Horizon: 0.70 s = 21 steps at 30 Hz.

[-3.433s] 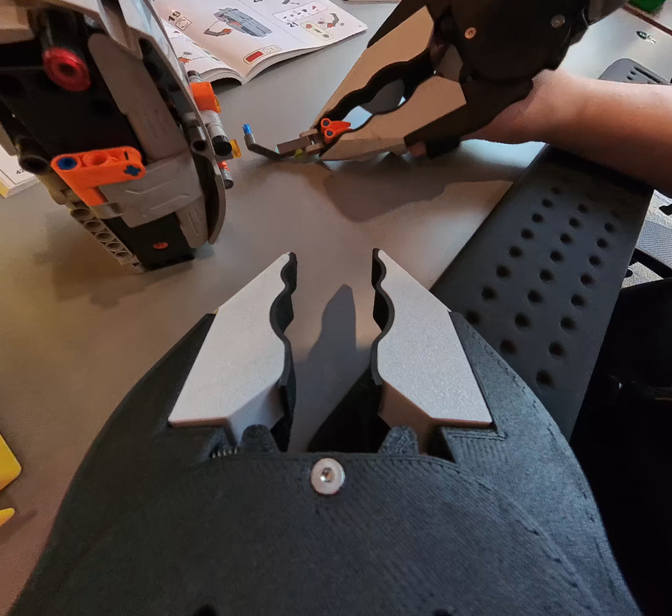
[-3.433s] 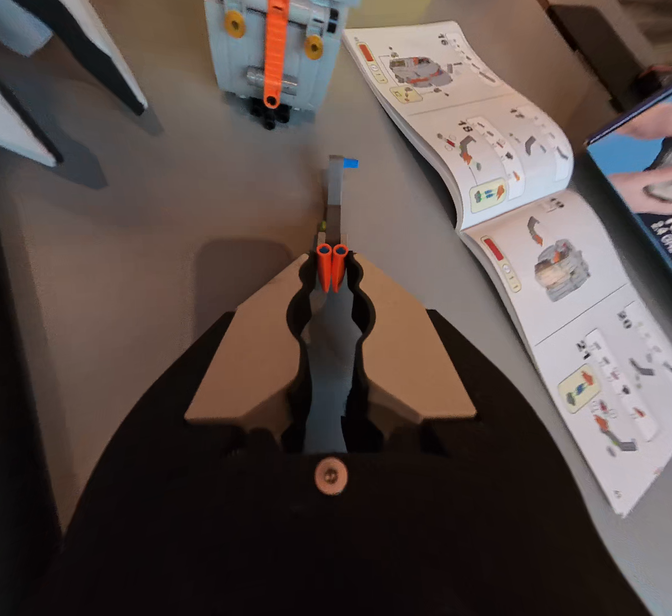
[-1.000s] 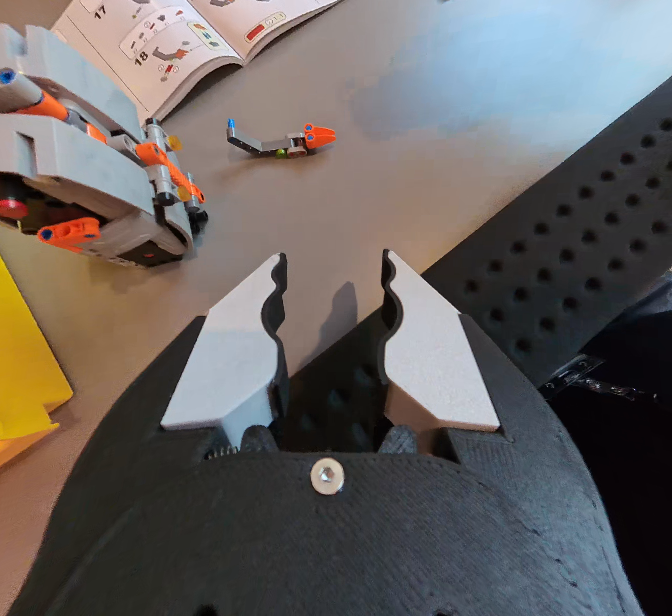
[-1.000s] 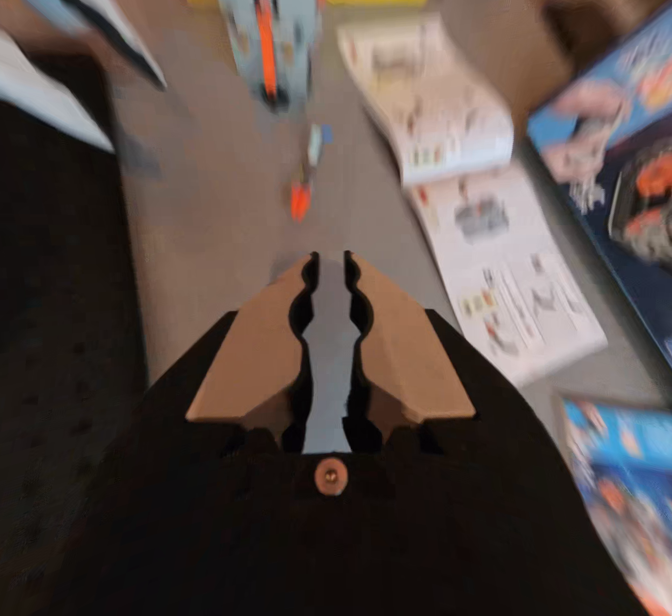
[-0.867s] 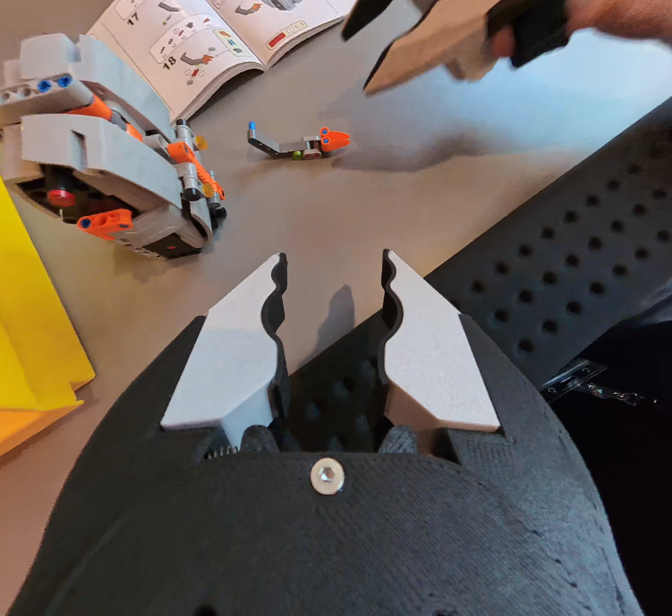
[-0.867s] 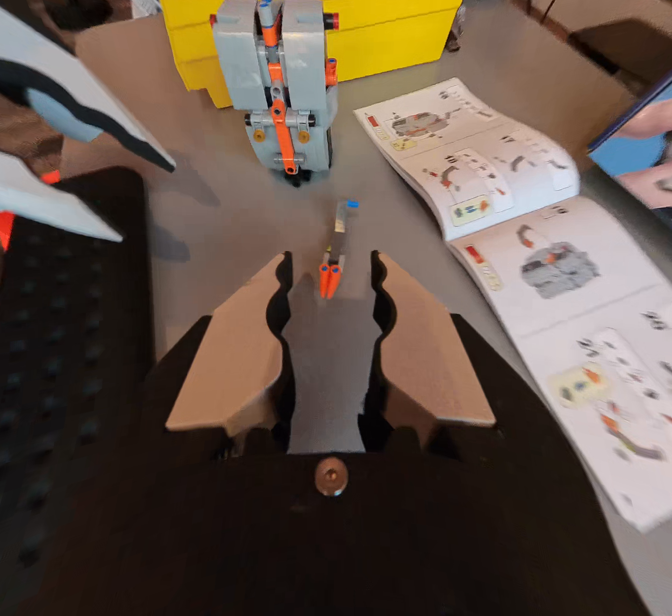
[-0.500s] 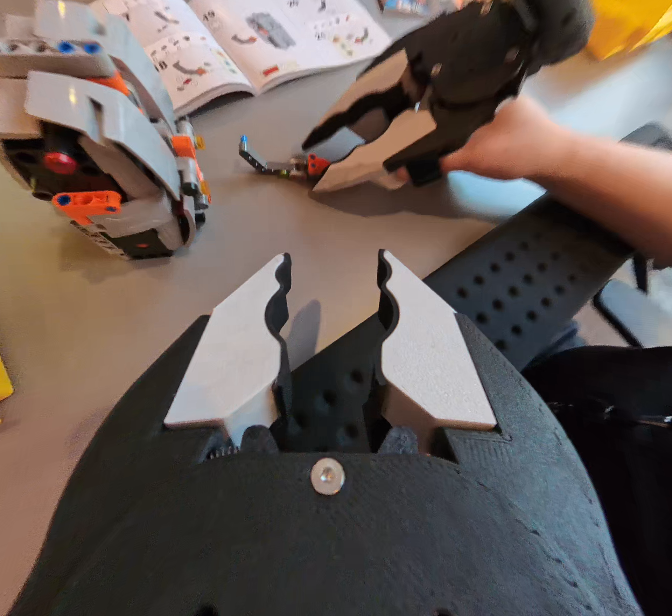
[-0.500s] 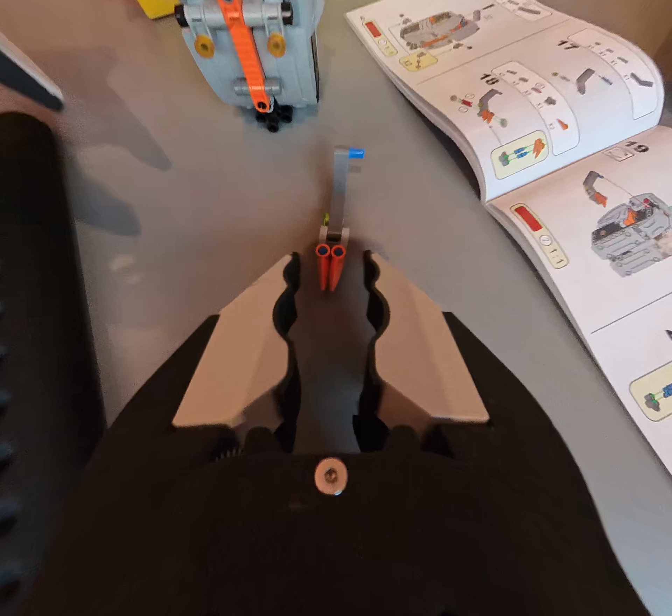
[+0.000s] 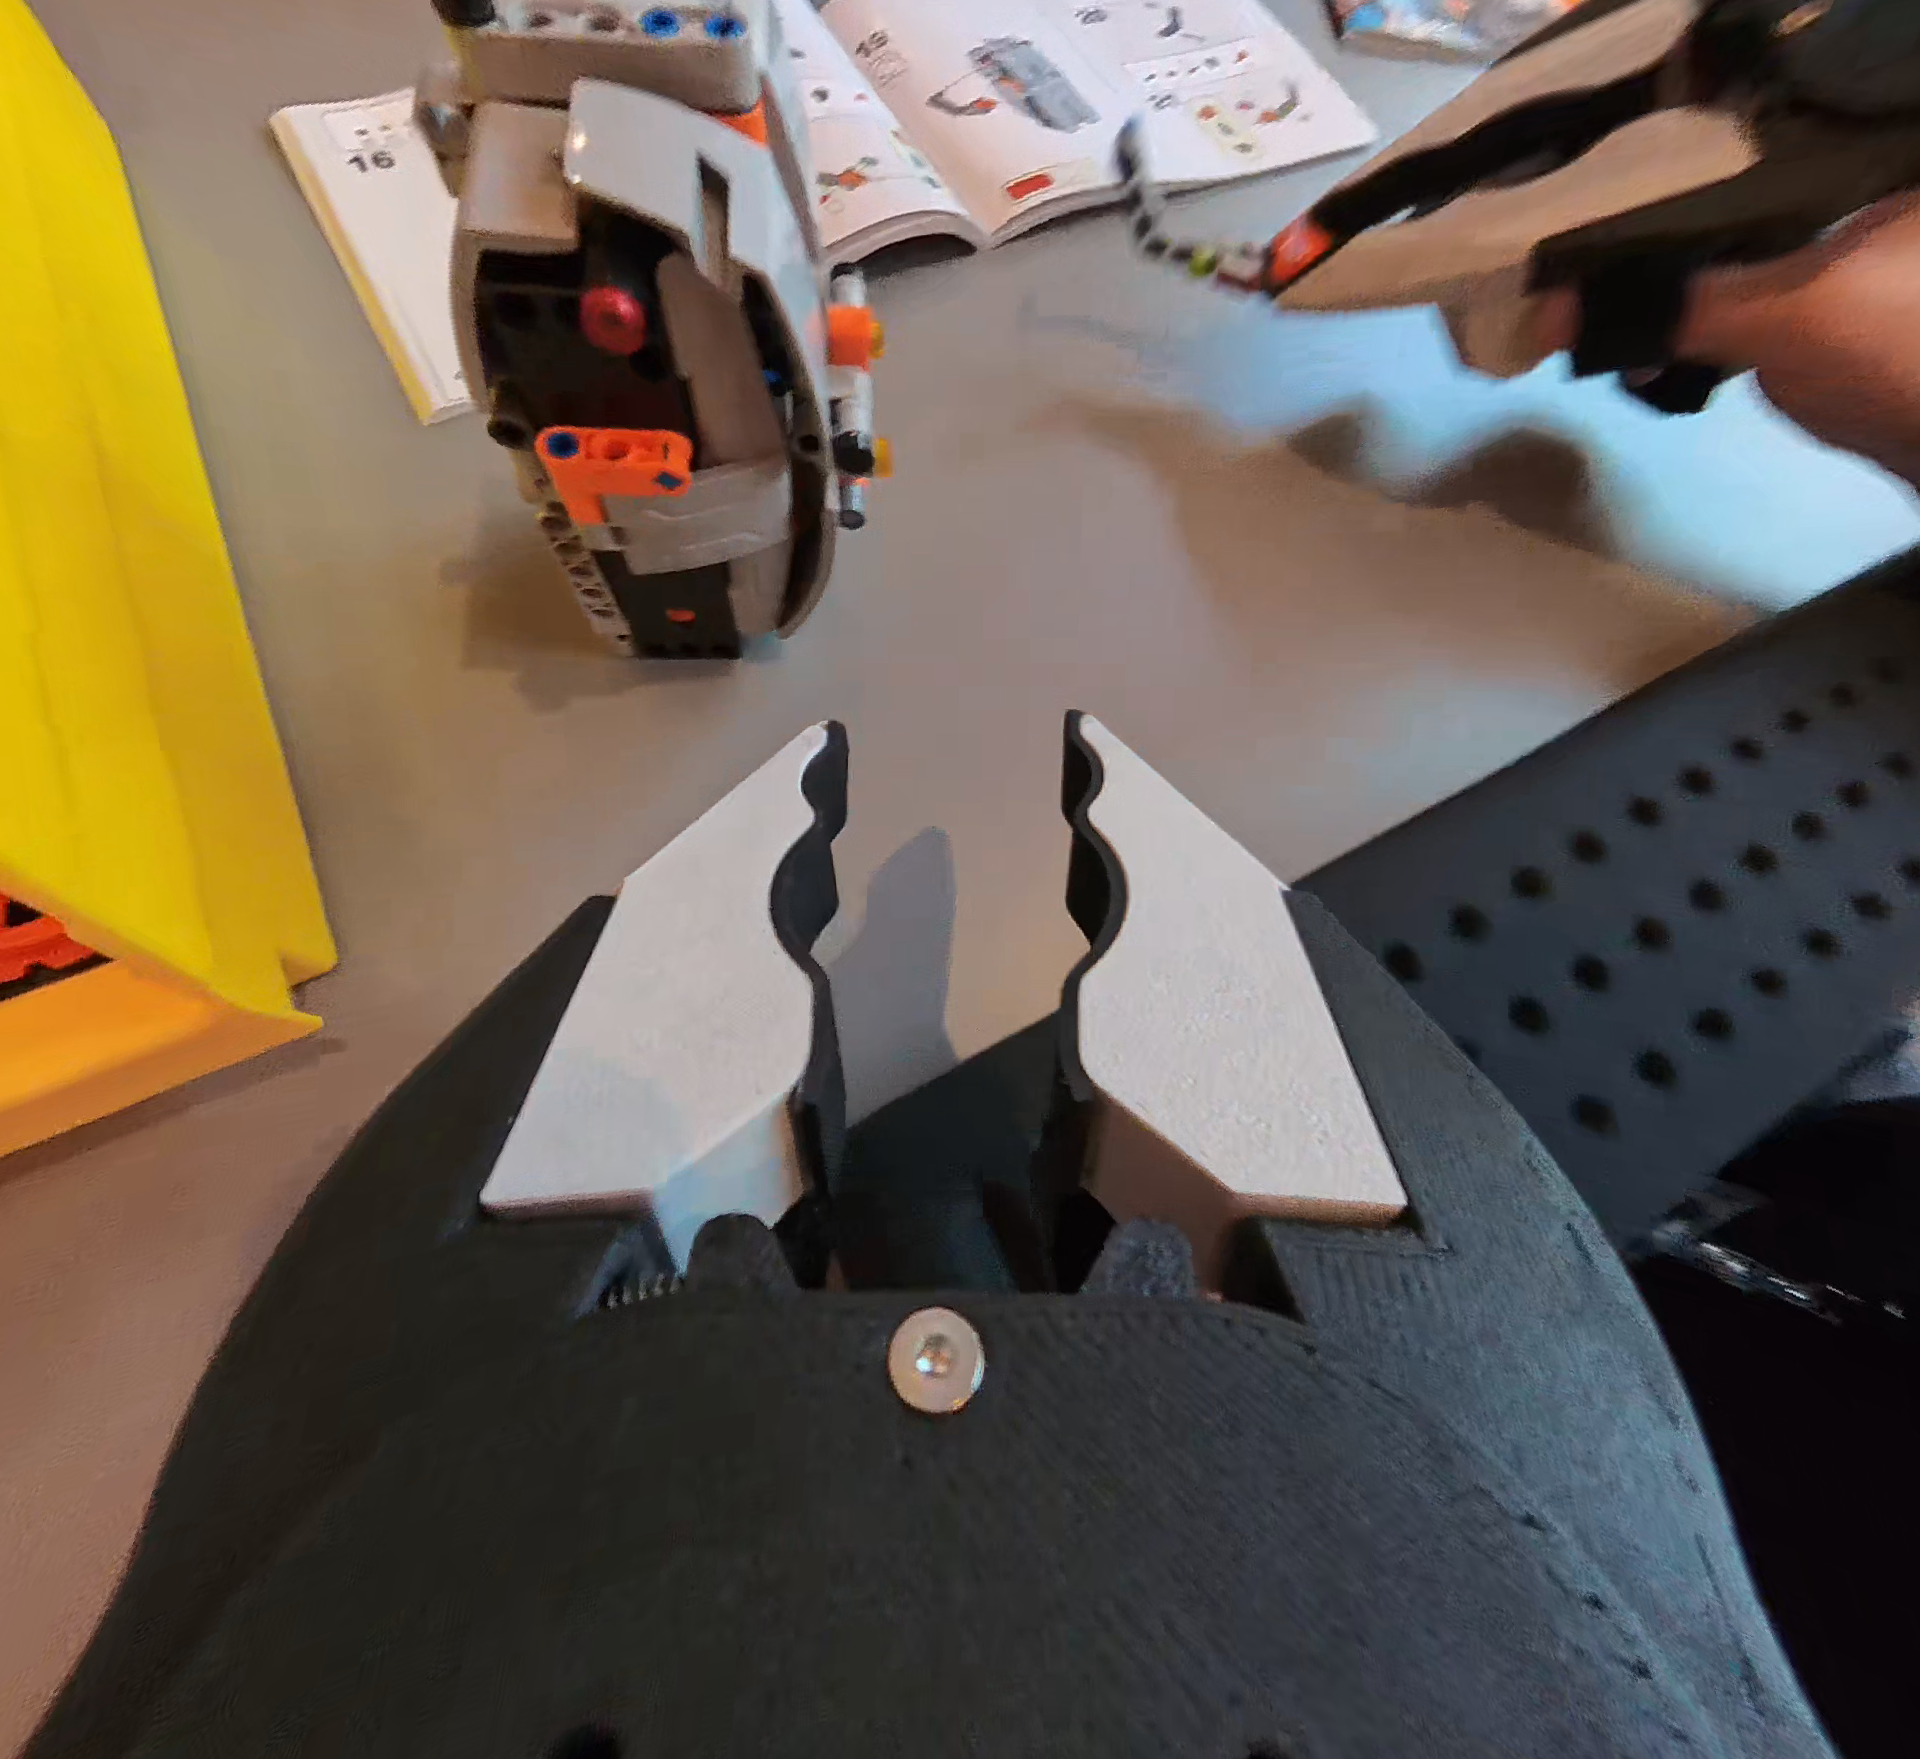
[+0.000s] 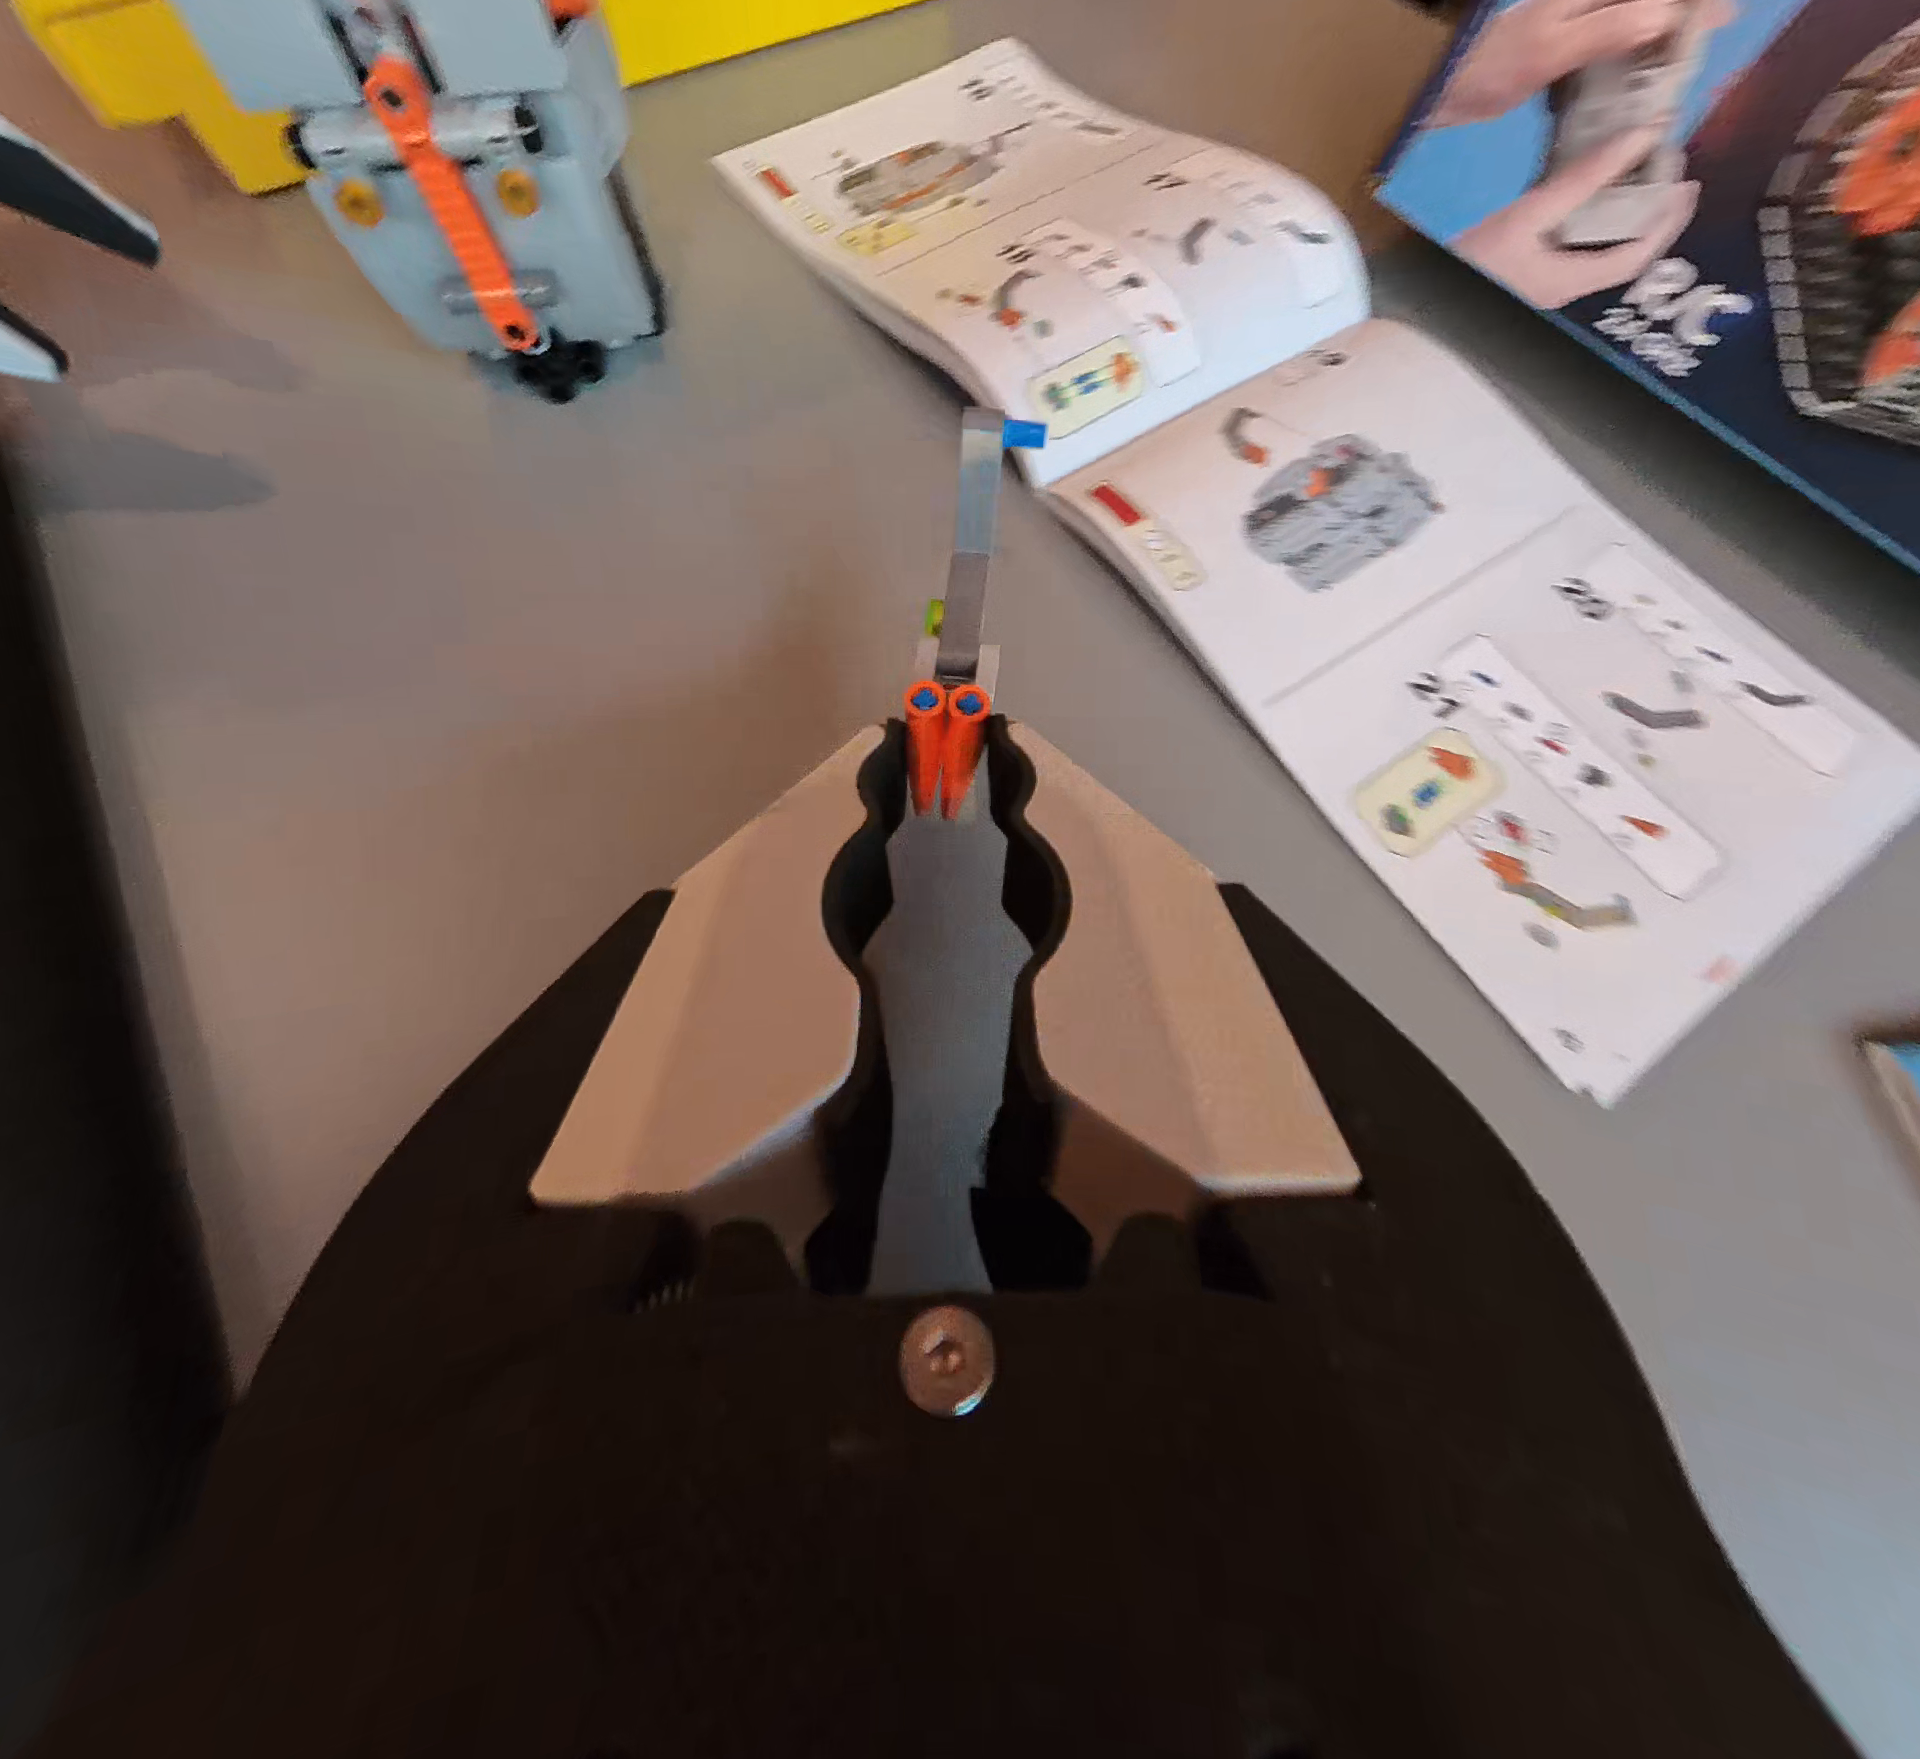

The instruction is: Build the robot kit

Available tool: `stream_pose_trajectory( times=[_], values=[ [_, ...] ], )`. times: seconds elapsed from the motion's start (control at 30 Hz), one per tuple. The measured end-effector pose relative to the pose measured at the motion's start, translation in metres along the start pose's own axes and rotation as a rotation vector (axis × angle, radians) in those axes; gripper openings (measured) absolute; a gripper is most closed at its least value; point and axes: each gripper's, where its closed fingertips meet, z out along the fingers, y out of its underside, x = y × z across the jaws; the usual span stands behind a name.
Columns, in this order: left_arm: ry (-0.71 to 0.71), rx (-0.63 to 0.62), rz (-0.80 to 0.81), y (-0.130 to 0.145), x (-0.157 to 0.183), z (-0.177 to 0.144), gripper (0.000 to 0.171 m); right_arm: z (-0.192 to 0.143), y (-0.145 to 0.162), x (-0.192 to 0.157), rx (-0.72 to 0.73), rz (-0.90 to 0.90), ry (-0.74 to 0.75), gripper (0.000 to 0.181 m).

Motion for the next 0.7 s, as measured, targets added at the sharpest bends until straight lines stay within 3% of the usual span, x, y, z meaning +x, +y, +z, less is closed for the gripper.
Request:
stream_pose_trajectory(
  times=[0.23,0.7],
  values=[
    [-0.204,-0.014,0.035,-0.003,-0.04,0.027,0.062,-0.02,0.014,0.042,0.009,0.066,0.115,0.015],
    [-0.202,-0.018,0.037,-0.012,-0.061,0.059,0.063,-0.025,0.012,0.054,0.046,0.139,0.09,0.015]
  ],
)
